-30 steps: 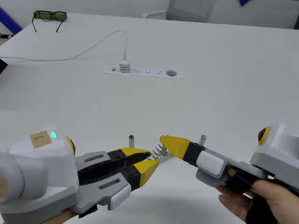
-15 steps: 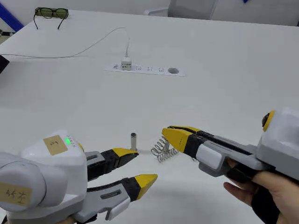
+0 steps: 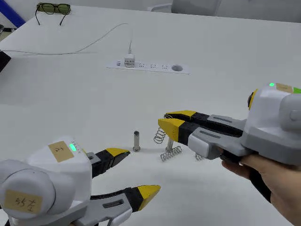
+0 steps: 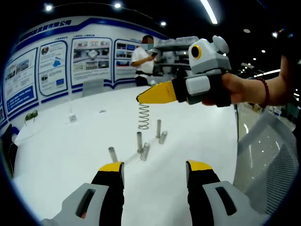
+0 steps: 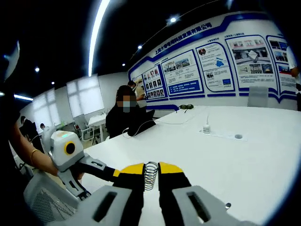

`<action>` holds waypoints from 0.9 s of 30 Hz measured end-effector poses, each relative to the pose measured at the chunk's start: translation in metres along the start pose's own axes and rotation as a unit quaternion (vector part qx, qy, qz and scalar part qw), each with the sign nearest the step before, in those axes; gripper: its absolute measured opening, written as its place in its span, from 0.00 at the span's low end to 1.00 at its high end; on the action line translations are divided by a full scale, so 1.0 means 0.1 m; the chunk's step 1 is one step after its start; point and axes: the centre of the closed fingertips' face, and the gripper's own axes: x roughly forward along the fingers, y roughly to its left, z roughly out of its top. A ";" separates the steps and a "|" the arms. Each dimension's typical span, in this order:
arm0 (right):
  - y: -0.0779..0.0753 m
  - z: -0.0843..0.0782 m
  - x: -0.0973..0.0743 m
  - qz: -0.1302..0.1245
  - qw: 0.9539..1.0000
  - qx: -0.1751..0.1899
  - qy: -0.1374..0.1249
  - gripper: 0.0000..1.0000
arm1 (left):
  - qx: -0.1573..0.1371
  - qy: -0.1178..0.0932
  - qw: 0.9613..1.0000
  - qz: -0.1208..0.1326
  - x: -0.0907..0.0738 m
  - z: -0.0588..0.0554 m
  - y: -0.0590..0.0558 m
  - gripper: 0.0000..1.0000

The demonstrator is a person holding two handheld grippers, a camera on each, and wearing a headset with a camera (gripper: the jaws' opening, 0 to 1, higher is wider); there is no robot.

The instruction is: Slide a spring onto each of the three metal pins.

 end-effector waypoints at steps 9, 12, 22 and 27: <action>-0.07 0.02 0.18 0.001 0.999 -0.040 0.013 0.11 | -0.008 0.000 1.000 0.009 0.02 -0.03 0.02 0.66; -0.10 0.00 0.26 0.002 0.999 -0.047 0.018 0.11 | -0.007 0.007 1.000 0.014 0.02 -0.07 0.03 0.70; -0.18 -0.11 0.45 -0.003 0.997 -0.063 0.037 0.11 | -0.016 0.015 1.000 0.020 0.03 -0.14 0.06 0.79; -0.22 -0.18 0.54 -0.006 0.997 -0.065 0.046 0.11 | -0.018 0.017 0.999 0.021 0.04 -0.15 0.06 0.84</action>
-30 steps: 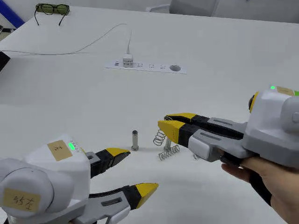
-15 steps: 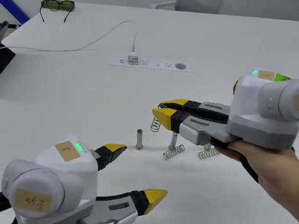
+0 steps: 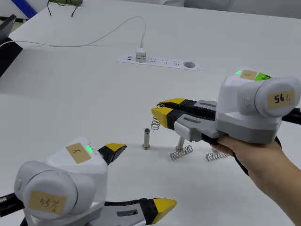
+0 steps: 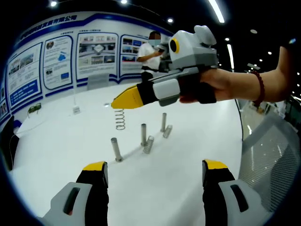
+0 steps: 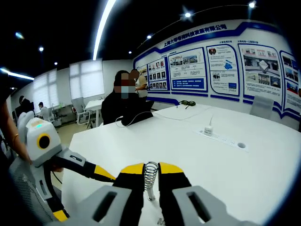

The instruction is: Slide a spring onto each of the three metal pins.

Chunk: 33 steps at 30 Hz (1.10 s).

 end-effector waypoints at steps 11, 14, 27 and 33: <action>-0.04 -0.10 0.13 -0.001 1.000 0.008 0.010 0.12 | -0.003 0.004 1.000 0.002 0.02 -0.03 -0.01 0.93; -0.03 -0.12 0.15 0.000 1.000 0.009 0.011 0.12 | -0.005 0.005 1.000 0.004 0.02 -0.04 0.00 0.94; 0.00 -0.16 0.21 0.000 1.000 0.002 0.016 0.12 | -0.008 0.010 1.000 0.005 0.02 -0.06 0.01 1.00; 0.05 -0.21 0.22 0.004 0.999 -0.022 0.025 0.12 | -0.008 0.010 1.000 0.007 0.02 -0.06 0.02 1.00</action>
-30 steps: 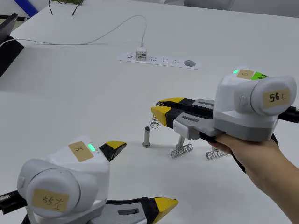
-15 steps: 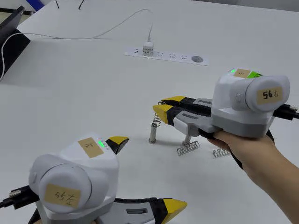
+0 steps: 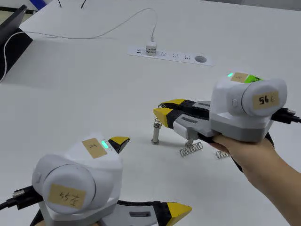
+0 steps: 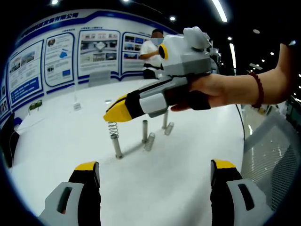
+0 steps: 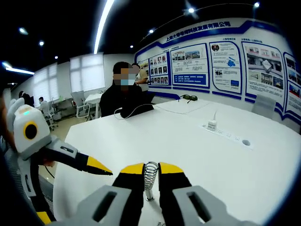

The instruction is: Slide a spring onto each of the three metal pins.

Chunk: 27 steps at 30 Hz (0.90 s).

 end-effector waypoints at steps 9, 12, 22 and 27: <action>0.02 -0.08 0.03 -0.006 0.999 -0.036 0.018 0.12 | -0.002 0.003 1.000 0.002 0.00 -0.02 0.01 0.99; 0.03 -0.12 0.04 -0.006 0.999 -0.047 0.026 0.12 | 0.001 0.010 1.000 0.004 0.00 -0.04 0.02 0.99; 0.05 -0.26 0.09 -0.003 0.997 -0.060 0.046 0.12 | 0.004 0.008 1.000 0.004 -0.01 -0.03 0.02 0.99; 0.05 -0.34 0.12 -0.003 0.997 -0.056 0.058 0.12 | 0.003 0.008 1.000 0.006 -0.01 -0.03 0.03 0.98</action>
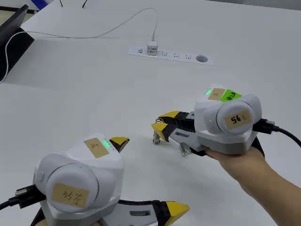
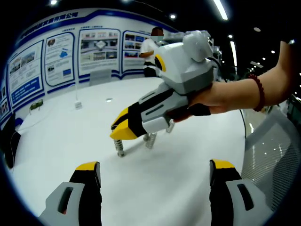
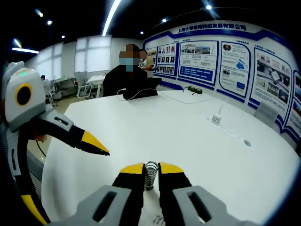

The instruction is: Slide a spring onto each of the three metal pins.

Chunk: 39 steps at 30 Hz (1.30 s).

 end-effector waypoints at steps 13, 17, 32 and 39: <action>0.02 -0.13 0.05 -0.002 1.000 0.008 0.019 0.12 | -0.001 0.003 1.000 -0.002 0.00 -0.01 -0.01 0.97; 0.02 -0.13 0.06 -0.003 1.000 0.011 0.016 0.12 | 0.000 0.002 1.000 -0.001 0.00 -0.01 0.00 0.96; 0.02 0.01 -0.12 0.000 0.999 0.049 0.002 0.23 | 0.002 -0.014 1.000 -0.001 -0.01 0.06 -0.01 0.93; 0.00 0.06 -0.29 -0.007 0.998 0.064 -0.003 0.29 | 0.018 -0.024 1.000 -0.003 -0.01 0.13 -0.03 0.89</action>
